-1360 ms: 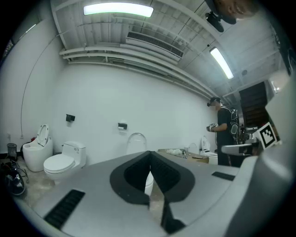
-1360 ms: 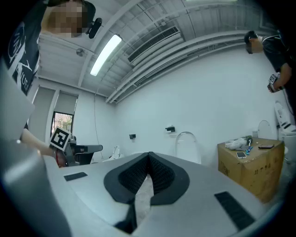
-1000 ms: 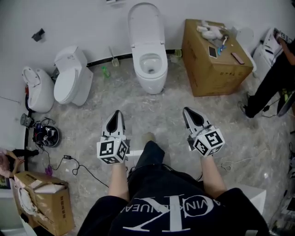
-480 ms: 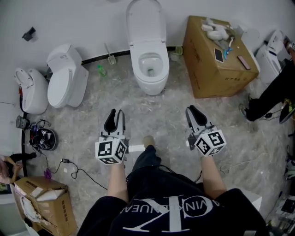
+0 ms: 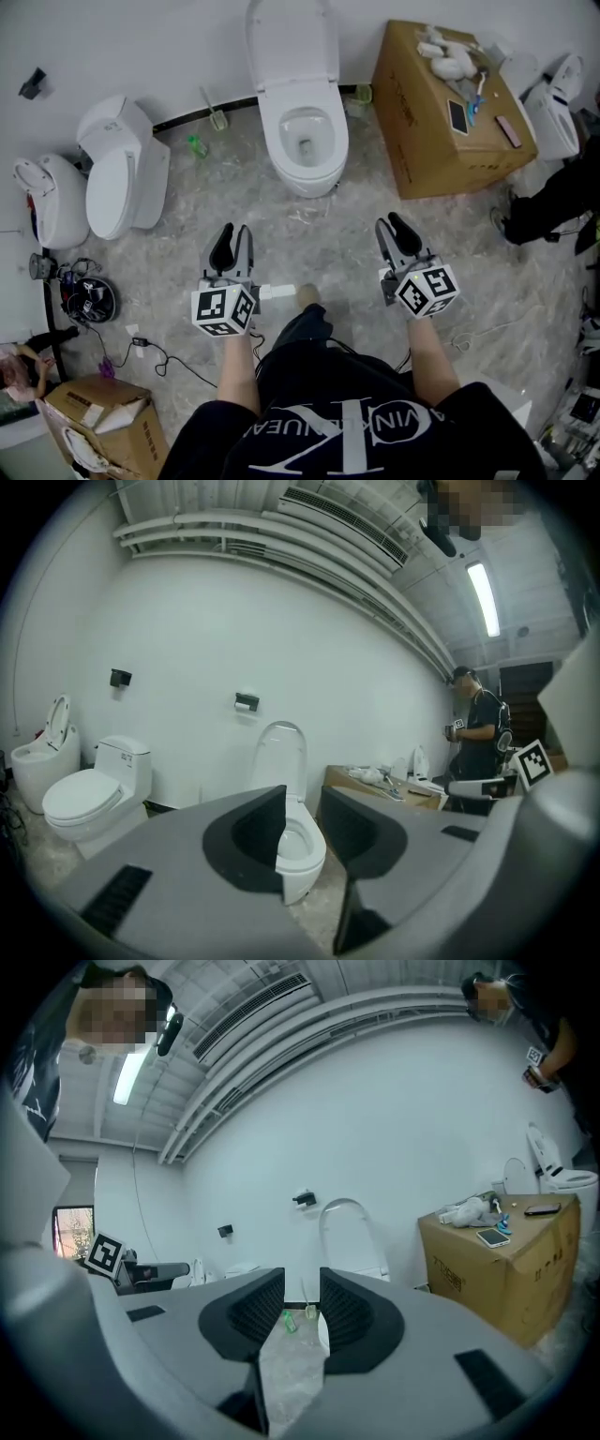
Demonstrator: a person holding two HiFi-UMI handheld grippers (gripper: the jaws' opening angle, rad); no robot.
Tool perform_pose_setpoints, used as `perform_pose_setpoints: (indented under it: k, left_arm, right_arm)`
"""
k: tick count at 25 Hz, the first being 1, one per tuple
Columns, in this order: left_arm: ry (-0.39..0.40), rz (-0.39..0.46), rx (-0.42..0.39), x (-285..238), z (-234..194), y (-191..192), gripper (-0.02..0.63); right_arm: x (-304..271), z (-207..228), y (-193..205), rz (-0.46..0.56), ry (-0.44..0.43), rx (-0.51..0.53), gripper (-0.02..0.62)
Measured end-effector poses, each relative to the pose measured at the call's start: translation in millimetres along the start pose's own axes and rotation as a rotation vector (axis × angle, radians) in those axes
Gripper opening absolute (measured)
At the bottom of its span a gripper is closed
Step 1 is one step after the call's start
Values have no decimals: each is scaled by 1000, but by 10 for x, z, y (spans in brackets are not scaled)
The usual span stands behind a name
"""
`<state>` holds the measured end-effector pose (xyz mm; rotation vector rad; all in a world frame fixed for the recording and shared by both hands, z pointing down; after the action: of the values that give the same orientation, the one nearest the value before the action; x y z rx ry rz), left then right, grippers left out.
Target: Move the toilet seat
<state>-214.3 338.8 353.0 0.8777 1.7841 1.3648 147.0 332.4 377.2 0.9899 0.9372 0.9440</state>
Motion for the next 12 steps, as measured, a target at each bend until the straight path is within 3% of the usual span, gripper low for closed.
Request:
perform_pose_setpoints:
  k: [12]
  left_arm:
    - [71,-81,30,-803,-821,160,130]
  right_arm:
    - [-942,-4,175,-89,38,35,132]
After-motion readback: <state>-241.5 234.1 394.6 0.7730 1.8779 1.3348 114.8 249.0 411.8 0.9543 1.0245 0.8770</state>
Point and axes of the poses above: the fingertips, and each gripper's own axes: x backward along the fingers, z to its right, y out of its underside, the point moved 9 cm from there along x, backward along the fingers, and after that the axes turned 14 degrees about y, right-handed, at the moved point
